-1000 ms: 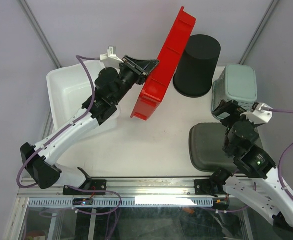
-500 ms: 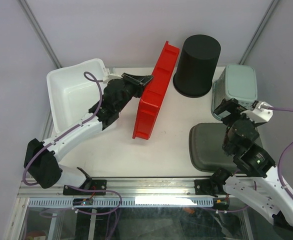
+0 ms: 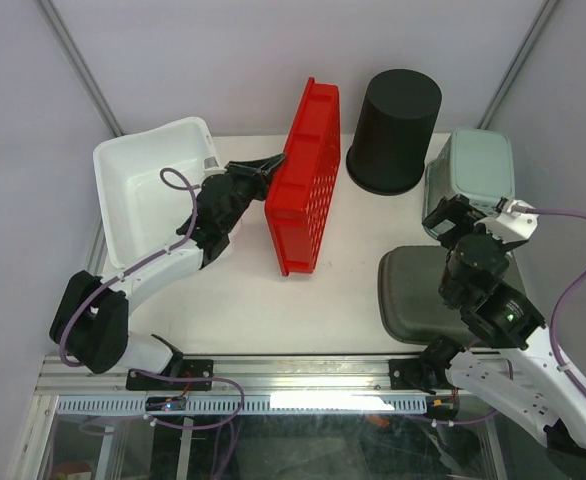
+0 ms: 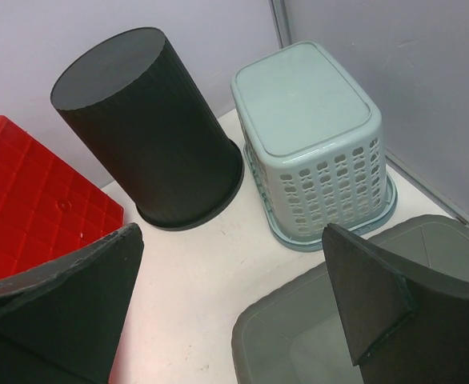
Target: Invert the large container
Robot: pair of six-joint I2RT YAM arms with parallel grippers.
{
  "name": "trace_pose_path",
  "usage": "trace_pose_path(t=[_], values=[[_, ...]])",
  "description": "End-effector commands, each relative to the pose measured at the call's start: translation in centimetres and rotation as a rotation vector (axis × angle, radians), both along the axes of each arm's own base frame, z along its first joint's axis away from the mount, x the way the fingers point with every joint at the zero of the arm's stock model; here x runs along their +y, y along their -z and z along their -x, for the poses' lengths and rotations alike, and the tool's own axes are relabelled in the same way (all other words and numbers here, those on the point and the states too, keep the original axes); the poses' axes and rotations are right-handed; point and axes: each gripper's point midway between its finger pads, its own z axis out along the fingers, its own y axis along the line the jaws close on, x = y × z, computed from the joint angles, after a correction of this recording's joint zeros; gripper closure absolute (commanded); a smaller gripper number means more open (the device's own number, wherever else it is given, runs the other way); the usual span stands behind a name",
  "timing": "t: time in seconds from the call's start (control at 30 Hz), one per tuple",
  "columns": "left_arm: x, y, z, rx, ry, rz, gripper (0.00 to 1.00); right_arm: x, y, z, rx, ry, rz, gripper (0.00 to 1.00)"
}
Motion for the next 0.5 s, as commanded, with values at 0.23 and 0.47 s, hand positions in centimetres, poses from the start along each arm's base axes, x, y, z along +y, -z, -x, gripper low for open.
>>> trace_pose_path(t=[0.23,0.47], values=[[3.6,6.3,1.6,0.180,-0.038,-0.090,1.00,0.7,0.1,-0.7,-0.023,0.014,-0.045,0.01],[4.9,11.1,2.2,0.195,-0.057,-0.320,1.00,1.3,0.7,-1.2,-0.006,-0.008,-0.023,0.01]])
